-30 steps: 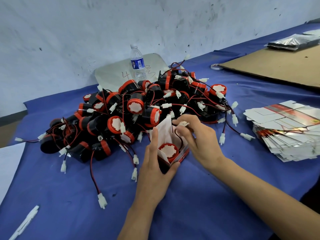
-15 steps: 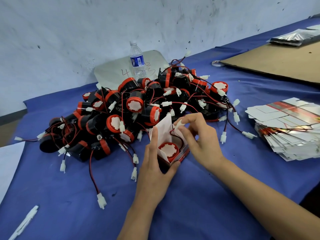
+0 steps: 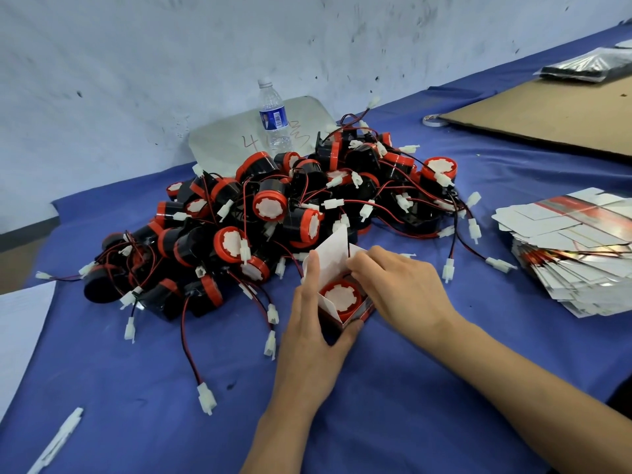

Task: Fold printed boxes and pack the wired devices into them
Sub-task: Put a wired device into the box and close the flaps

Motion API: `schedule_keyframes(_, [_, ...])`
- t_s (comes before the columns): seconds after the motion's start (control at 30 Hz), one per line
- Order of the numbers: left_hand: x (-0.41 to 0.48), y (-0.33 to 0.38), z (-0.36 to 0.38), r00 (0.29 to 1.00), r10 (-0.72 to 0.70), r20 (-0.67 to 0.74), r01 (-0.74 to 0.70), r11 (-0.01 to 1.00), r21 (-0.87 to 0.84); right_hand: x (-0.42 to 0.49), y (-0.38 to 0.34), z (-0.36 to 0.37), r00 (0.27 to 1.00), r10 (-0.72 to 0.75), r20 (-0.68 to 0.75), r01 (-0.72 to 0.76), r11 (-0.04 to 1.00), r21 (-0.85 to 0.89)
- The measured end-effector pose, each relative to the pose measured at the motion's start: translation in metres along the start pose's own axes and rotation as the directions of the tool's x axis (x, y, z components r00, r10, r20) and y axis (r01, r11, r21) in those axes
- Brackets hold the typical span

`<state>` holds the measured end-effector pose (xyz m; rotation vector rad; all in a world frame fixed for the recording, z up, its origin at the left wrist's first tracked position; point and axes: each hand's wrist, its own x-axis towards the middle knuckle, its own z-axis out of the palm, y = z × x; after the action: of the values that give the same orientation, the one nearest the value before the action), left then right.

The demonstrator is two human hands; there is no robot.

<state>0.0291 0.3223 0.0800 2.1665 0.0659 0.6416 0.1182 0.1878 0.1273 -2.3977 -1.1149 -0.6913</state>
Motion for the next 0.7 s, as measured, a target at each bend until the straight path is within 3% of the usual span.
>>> schedule_keyframes(0.23, [0.001, 0.004, 0.001, 1.000, -0.014, -0.007, 0.015, 0.999, 0.029, -0.002, 0.006, 0.012, 0.986, -0.048, 0.162, 0.050, 0.999, -0.008])
schedule_keyframes(0.4, [0.000, 0.005, 0.001, 0.999, -0.045, -0.017, 0.046, 0.997, 0.058, -0.001, 0.009, 0.015, 0.979, 0.014, 0.202, -0.027, 0.998, 0.064])
schedule_keyframes(0.5, [0.000, 0.007, 0.002, 0.999, -0.037, -0.006, 0.037, 0.992, 0.124, -0.002, 0.006, 0.017, 0.975, 0.122, 0.186, -0.150, 0.978, 0.145])
schedule_keyframes(0.7, [0.001, 0.015, 0.006, 0.999, 0.008, 0.032, -0.014, 0.983, 0.181, -0.001, -0.003, 0.015, 0.958, 0.156, 0.240, -0.167, 0.985, 0.029])
